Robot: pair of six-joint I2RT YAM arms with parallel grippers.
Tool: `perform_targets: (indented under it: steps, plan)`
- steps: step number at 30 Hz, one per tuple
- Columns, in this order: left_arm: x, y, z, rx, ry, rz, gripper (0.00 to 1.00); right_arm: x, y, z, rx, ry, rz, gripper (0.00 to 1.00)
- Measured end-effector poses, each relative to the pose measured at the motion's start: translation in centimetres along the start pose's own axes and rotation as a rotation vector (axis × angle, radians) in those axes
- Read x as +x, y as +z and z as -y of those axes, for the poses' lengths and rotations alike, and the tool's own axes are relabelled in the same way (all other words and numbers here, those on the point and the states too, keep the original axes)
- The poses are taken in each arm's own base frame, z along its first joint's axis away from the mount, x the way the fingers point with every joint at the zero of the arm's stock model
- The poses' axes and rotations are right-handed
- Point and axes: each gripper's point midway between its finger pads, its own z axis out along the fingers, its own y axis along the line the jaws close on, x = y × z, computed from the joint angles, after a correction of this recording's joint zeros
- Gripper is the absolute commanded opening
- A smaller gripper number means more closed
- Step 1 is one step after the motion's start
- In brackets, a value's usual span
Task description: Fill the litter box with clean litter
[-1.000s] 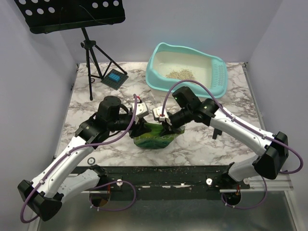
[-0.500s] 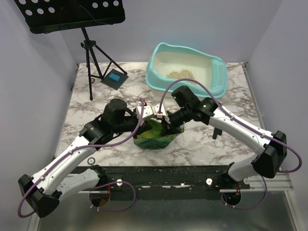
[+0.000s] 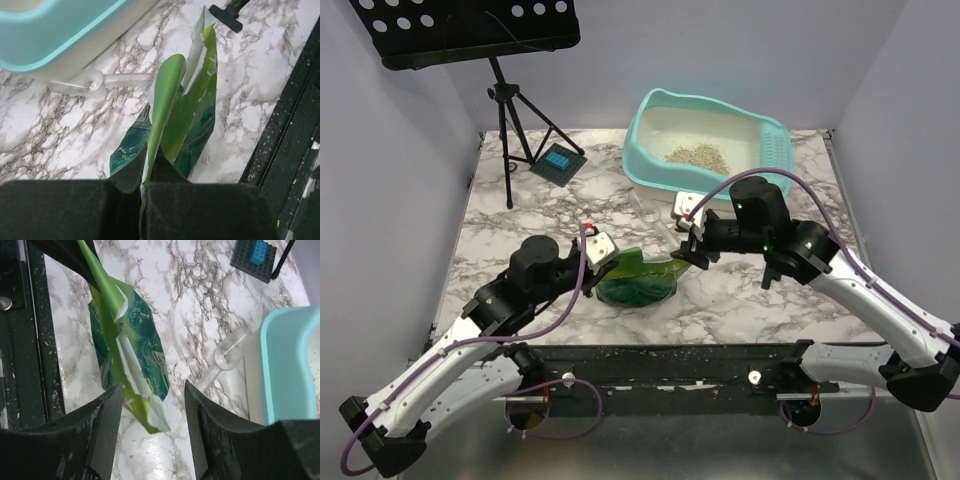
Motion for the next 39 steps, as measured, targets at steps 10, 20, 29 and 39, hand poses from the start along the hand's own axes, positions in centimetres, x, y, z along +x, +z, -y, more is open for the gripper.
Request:
perform_targets:
  steps: [10, 20, 29, 39]
  plan:
    - [0.3, -0.4, -0.8, -0.089, -0.009, 0.132, 0.00, 0.2, 0.0, -0.1, -0.003, 0.031, -0.020, 0.51]
    - [-0.8, 0.3, -0.8, -0.079, -0.011, 0.136, 0.00, -0.5, 2.2, 0.8, -0.036, 0.030, -0.043, 0.61]
    - [-1.4, 0.8, -0.6, -0.065, 0.001, 0.113, 0.00, 0.2, 3.4, 1.0, -0.058, 0.018, -0.071, 0.61]
    - [-1.3, 0.8, -0.6, -0.067, 0.014, 0.108, 0.00, 0.8, 3.9, 1.0, -0.070, 0.006, -0.089, 0.61]
